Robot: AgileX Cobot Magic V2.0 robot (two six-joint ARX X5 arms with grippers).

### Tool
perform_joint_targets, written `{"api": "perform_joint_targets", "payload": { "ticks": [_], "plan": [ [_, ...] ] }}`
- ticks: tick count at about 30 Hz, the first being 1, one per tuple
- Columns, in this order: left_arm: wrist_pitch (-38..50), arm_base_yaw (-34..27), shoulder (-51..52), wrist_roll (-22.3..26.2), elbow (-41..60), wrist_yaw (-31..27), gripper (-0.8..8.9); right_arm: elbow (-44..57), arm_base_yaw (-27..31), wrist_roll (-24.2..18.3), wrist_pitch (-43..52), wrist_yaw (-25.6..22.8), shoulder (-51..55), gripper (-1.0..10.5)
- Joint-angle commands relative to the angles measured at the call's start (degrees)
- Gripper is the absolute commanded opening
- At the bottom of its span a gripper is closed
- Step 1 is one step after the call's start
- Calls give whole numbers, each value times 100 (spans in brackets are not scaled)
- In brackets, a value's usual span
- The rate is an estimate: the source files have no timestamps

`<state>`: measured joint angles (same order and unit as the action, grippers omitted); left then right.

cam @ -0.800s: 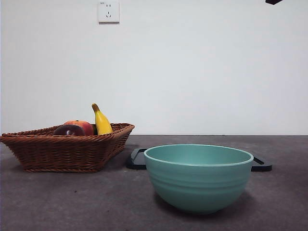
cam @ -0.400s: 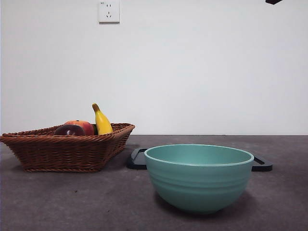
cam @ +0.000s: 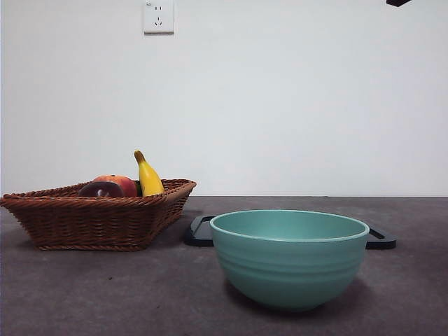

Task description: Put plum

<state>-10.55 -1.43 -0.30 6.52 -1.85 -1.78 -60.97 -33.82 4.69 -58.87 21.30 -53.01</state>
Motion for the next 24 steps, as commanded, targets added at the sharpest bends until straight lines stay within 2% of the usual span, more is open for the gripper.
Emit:
{"api": "perform_joint_targets", "payload": {
  "ticks": [1, 12, 15, 18, 24],
  "plan": [
    [-31, -11, 13, -17, 120, -31, 7, -85, -55, -66, 55, 11, -44, 5],
    [-31, -11, 11, -15, 120, -31, 7, -85, -55, -72, 46, -2, -42, 5],
    [-31, -11, 11, -17, 120, -31, 7, -85, 11, -378, 155, -181, 33, 5],
    [-28, -9, 13, -17, 120, -31, 7, -37, 328, -682, 728, -660, 214, 5],
    [-28, -9, 11, -17, 120, -28, 7, 595, 1558, -682, 2520, -619, 1012, 5]
  ]
}}
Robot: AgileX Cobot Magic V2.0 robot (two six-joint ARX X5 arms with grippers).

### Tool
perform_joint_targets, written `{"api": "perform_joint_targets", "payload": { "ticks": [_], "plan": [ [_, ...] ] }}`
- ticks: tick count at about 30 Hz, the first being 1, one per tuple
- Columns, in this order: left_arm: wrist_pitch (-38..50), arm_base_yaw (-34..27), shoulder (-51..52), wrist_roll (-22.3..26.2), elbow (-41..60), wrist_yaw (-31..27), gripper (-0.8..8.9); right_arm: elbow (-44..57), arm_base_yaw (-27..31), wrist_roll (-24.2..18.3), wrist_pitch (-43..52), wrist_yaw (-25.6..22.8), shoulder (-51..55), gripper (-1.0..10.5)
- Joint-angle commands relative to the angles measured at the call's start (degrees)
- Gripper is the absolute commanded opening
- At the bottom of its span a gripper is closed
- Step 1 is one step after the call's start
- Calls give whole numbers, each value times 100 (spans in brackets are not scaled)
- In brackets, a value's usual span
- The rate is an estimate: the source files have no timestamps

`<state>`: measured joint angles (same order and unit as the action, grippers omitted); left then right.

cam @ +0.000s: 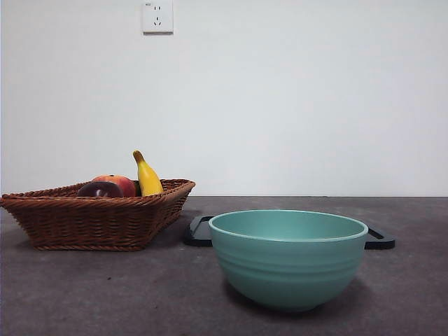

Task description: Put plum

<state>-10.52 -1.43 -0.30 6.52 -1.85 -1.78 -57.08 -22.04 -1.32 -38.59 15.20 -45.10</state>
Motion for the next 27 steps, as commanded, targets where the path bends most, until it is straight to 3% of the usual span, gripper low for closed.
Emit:
{"api": "perform_joint_targets", "payload": {
  "ticks": [1, 6, 11, 18, 27],
  "plan": [
    [-31, -9, 11, -17, 120, -31, 7, 352, 590, -81, 713, -28, 361, 5],
    [-31, -9, 11, -17, 120, -28, 7, 2006, 2046, -155, 2422, -33, 1751, 5],
    [-31, -9, 11, -17, 120, -31, 7, 3189, 2586, -190, 3421, -72, 2629, 5],
    [-31, -9, 11, -15, 120, -28, 7, 4347, 2747, -190, 3952, -363, 3427, 6],
    [-31, -9, 11, -17, 120, -28, 7, 5270, 2747, -157, 3960, -632, 4111, 5]
  ]
}}
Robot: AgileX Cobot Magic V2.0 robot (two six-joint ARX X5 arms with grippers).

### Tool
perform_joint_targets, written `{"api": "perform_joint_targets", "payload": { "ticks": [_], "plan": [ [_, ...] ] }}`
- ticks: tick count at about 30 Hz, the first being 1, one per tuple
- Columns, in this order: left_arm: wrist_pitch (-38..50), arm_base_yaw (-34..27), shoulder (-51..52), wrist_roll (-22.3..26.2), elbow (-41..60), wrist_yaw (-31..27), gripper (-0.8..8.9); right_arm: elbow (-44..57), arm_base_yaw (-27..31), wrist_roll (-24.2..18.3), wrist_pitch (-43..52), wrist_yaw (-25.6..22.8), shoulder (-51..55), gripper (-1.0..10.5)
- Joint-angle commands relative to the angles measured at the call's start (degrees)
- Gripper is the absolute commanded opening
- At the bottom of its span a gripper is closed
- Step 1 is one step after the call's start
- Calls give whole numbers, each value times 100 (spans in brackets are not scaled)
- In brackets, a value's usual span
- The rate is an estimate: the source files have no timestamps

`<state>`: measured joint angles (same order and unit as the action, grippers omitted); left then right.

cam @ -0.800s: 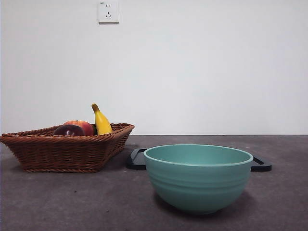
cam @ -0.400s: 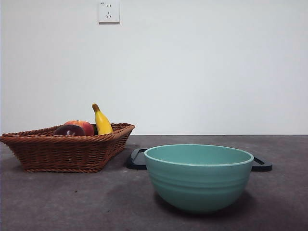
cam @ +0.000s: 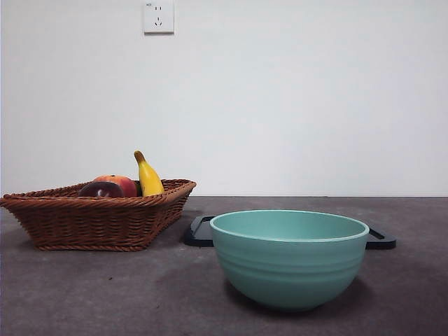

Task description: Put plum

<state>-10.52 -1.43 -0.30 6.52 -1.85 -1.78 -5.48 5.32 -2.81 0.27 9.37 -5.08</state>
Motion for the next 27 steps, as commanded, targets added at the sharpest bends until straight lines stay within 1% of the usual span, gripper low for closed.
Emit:
{"api": "perform_joint_targets", "payload": {
  "ticks": [1, 8, 15, 21, 27],
  "plan": [
    [-31, -9, 11, -17, 120, -28, 7, 170, 11, -4, 76, -48, 170, 5],
    [-31, -9, 11, -15, 120, -28, 7, 481, 11, 61, 52, -57, 455, 5],
    [-31, -9, 11, -17, 120, -28, 7, 487, 11, 85, -358, -85, 487, 6],
    [-31, -9, 11, -17, 118, -28, 7, 487, 11, 85, -1014, -83, 487, 5],
    [-28, -9, 11, -17, 118, -31, 7, 487, 11, 87, -975, -63, 487, 5]
  ]
}}
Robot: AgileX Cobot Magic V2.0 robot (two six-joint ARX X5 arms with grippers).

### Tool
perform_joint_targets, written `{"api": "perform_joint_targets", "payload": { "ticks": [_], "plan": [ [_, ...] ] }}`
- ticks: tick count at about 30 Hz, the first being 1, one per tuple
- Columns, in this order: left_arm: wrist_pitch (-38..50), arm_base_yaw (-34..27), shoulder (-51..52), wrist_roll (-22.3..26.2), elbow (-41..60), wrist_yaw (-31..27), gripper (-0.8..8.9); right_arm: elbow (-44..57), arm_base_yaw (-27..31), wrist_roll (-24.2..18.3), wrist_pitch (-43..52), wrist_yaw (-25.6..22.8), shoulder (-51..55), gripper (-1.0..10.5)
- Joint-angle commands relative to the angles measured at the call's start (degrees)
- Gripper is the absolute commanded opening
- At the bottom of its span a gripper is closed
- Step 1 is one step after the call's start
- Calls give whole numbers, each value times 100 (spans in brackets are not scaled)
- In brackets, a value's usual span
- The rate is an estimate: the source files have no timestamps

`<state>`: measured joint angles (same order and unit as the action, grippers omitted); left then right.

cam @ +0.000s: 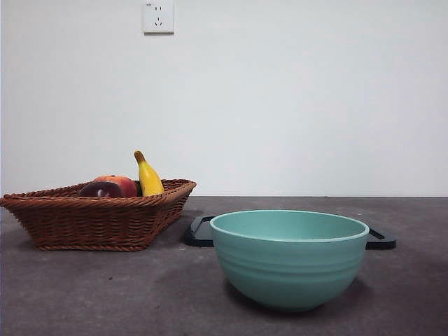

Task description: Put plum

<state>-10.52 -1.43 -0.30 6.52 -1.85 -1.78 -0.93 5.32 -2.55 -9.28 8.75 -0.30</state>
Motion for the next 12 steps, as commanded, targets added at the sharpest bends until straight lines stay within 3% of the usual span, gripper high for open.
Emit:
{"api": "perform_joint_targets", "payload": {
  "ticks": [1, 12],
  "plan": [
    [-28, -9, 11, -15, 118, -31, 7, 33, 11, 59, 2, 2, 9, 6],
    [-28, -9, 11, -17, 118, -31, 7, 28, 11, 59, 24, 0, 9, 5]
  ]
}}
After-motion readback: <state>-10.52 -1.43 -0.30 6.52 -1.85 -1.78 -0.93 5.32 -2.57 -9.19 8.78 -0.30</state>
